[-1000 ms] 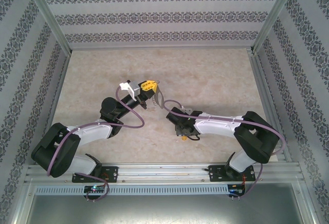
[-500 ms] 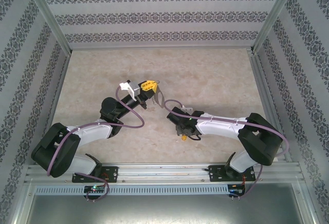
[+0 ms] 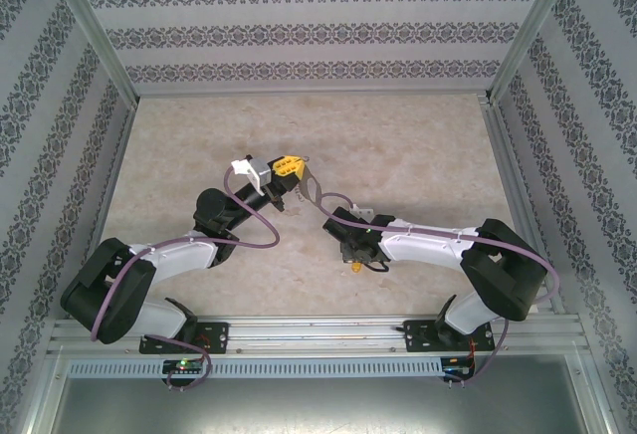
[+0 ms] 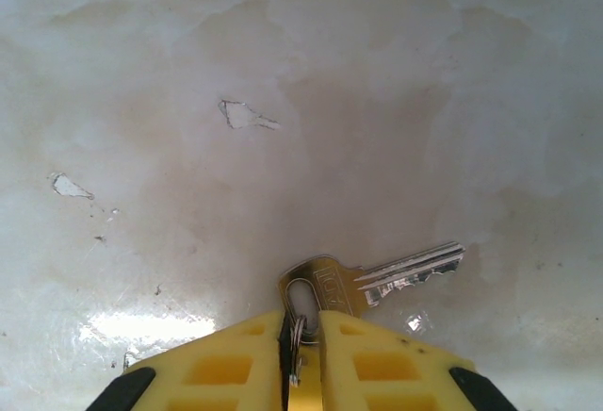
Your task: Put the keys on the keyring
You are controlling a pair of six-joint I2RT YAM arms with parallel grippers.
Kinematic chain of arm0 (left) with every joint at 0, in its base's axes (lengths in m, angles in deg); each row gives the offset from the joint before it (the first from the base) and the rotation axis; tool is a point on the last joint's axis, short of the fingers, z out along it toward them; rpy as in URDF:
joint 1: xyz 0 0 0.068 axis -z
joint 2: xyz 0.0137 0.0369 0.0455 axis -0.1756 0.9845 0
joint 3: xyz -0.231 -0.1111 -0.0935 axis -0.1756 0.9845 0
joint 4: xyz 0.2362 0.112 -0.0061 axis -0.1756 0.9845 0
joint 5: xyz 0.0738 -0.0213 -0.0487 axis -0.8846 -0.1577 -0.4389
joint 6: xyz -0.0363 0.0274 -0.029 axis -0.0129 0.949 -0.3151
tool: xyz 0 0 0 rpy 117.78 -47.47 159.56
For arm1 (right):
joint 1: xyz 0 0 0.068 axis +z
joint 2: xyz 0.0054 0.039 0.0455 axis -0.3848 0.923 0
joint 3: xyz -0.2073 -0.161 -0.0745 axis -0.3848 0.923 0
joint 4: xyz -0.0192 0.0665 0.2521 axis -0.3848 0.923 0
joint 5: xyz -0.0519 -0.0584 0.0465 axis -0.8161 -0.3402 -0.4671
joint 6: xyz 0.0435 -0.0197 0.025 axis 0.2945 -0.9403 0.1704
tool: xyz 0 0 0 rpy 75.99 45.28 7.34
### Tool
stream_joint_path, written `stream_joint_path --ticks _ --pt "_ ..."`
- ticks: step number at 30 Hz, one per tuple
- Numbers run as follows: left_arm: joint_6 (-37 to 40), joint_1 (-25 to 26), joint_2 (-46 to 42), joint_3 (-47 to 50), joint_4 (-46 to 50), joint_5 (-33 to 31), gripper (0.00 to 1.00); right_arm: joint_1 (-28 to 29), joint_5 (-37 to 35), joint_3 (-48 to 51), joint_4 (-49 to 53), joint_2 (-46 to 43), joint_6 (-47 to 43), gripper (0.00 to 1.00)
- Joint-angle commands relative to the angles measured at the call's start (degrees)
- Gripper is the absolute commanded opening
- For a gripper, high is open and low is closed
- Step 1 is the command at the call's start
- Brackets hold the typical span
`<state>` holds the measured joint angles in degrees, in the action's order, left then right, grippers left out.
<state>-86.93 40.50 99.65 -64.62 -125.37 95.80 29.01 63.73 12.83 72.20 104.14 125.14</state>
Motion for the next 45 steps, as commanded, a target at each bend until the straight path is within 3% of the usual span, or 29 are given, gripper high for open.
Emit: stream_joint_path --ticks 1,19,25,30,38,45 --pt "-1.07 0.67 -0.67 -0.51 -5.05 0.74 0.00 0.59 -0.62 0.77 -0.56 -0.04 -0.07 0.18" --pt "-1.17 0.64 -0.35 -0.61 -5.01 0.70 0.00 0.57 0.20 1.34 -1.40 1.03 -0.08 0.16" --pt "-1.42 0.65 -0.09 -0.80 -5.01 0.83 0.00 0.55 -0.37 1.68 -1.03 0.25 0.11 0.01" --pt "-1.32 0.68 -0.21 -0.89 -5.01 0.87 0.00 -0.53 -1.99 1.38 1.51 -5.07 -1.82 0.00" --pt "-0.70 0.63 -0.27 -2.37 -2.29 2.07 0.00 -11.27 3.91 4.07 -3.37 -24.73 -12.56 0.00" --pt "-0.52 0.68 0.12 -6.86 4.20 7.29 0.00 -25.93 23.53 8.49 -19.22 -35.69 -19.60 0.00"
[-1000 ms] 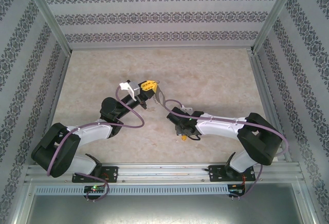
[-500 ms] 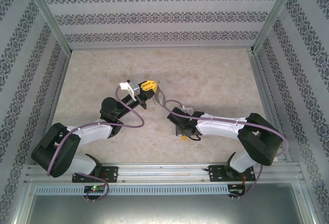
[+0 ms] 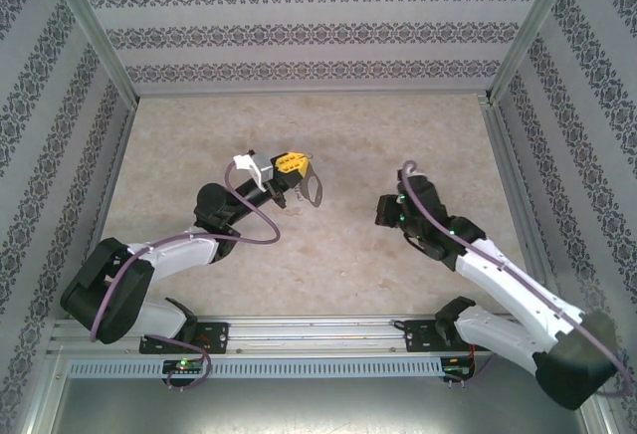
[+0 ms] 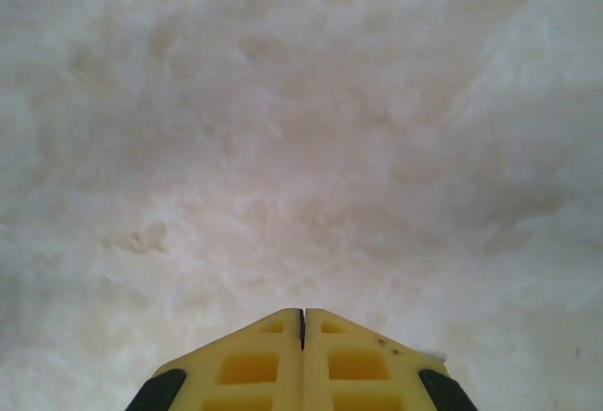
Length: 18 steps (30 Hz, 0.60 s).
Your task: Put the keys on the keyring
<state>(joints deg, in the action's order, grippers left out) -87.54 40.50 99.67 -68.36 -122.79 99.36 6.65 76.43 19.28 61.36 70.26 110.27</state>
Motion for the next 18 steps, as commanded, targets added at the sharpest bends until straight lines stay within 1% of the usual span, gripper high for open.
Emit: stream_joint_path --ticks 1,5,7,9,14,18 --pt "0.16 0.65 0.01 -4.04 3.07 4.62 0.00 -5.54 14.05 2.66 -11.15 -2.37 -5.38 0.00" --pt "0.70 0.71 -0.10 -8.19 10.38 9.57 0.00 -11.92 28.81 4.80 -22.67 -2.62 -6.61 0.00" --pt "0.86 0.63 -0.22 -10.00 13.64 11.91 0.00 -13.82 35.13 5.45 -27.82 -2.56 -7.03 0.00" --pt "1.01 0.68 -0.35 -11.68 16.80 14.16 0.00 -15.13 40.00 5.64 -31.64 -2.41 -7.91 0.00" --pt "1.67 0.69 -0.35 -14.64 22.51 18.26 0.00 -17.79 48.75 6.76 -40.46 -2.63 -7.90 0.00" --pt "1.59 0.74 -0.32 -16.64 25.59 21.05 0.00 -18.64 50.71 7.06 -43.74 -2.96 -7.06 0.00"
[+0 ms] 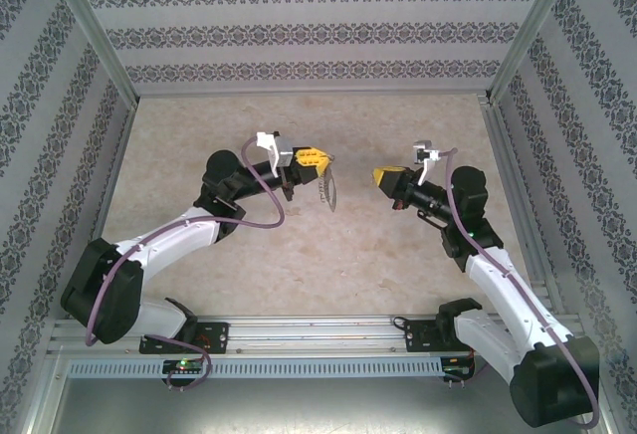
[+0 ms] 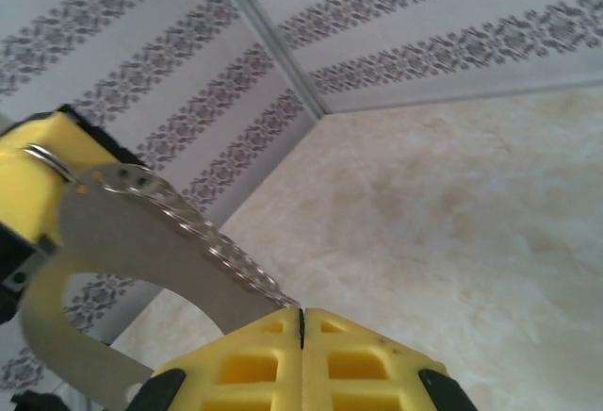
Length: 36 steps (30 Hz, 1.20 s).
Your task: Put the keys on the keyring
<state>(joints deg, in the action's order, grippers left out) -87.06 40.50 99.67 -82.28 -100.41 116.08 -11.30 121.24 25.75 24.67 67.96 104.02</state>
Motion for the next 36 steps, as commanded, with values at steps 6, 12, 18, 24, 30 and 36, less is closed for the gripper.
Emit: stream_joint_path --ticks 6,12,18,24,30,36 --pt "1.45 0.90 0.87 -4.41 4.31 7.73 0.00 -0.61 2.12 1.06 -8.14 -2.53 0.19 0.00" --pt "4.26 1.25 1.60 -4.50 4.40 9.11 0.00 0.50 -2.06 2.23 -9.40 -6.07 0.73 0.00" --pt "6.65 1.89 1.98 -5.24 5.01 7.93 0.00 3.19 -4.79 2.26 -10.51 -7.14 -0.11 0.00" --pt "14.48 3.17 -0.43 -5.66 12.67 1.99 0.00 7.21 -7.84 1.83 -10.77 -6.67 -2.69 0.00" --pt "13.86 3.62 -1.06 -5.73 12.66 0.07 0.00 10.81 -9.03 0.53 -10.23 -5.37 -4.99 0.00" --pt "13.93 4.10 -1.20 -5.87 13.33 -0.41 0.00 13.57 -10.39 -0.19 -9.07 -5.34 -6.93 0.00"
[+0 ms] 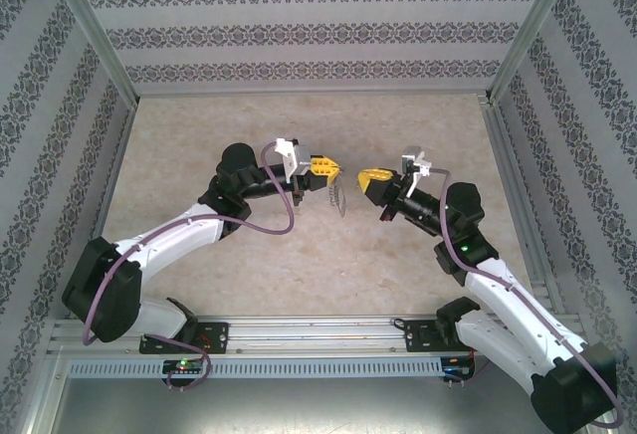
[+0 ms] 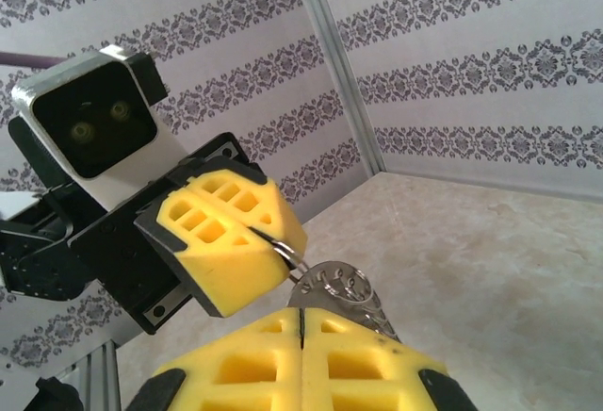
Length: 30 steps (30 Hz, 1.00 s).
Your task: Put the keys on the keyring
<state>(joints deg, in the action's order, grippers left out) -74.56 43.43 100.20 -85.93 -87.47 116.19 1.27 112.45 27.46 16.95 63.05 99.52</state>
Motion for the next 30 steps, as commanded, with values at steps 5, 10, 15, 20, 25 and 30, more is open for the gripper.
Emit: stream_joint_path --ticks 5,10,15,20,25,30 --pt "1.43 1.73 -1.41 -2.25 0.85 -0.54 0.00 2.37 -2.95 -2.39 -1.11 -0.21 -3.27 0.00" --pt "1.44 2.26 -1.21 -2.17 1.12 -0.62 0.00 3.64 -3.68 -3.82 -0.92 0.69 -4.31 0.00" --pt "1.48 2.66 -1.33 -2.08 1.17 -0.90 0.00 5.01 -3.82 -5.32 -0.42 2.13 -5.47 0.00" --pt "1.70 2.89 -1.62 -2.43 1.56 -0.81 0.00 6.11 -4.10 -6.04 -0.31 3.24 -6.09 0.00" --pt "1.88 3.07 -1.76 -2.43 1.52 -1.16 0.00 6.33 -4.66 -6.13 0.38 3.85 -6.79 0.00" --pt "1.97 3.33 -1.90 -2.74 1.39 -1.10 0.00 6.26 -6.43 -5.70 1.42 4.06 -7.98 0.00"
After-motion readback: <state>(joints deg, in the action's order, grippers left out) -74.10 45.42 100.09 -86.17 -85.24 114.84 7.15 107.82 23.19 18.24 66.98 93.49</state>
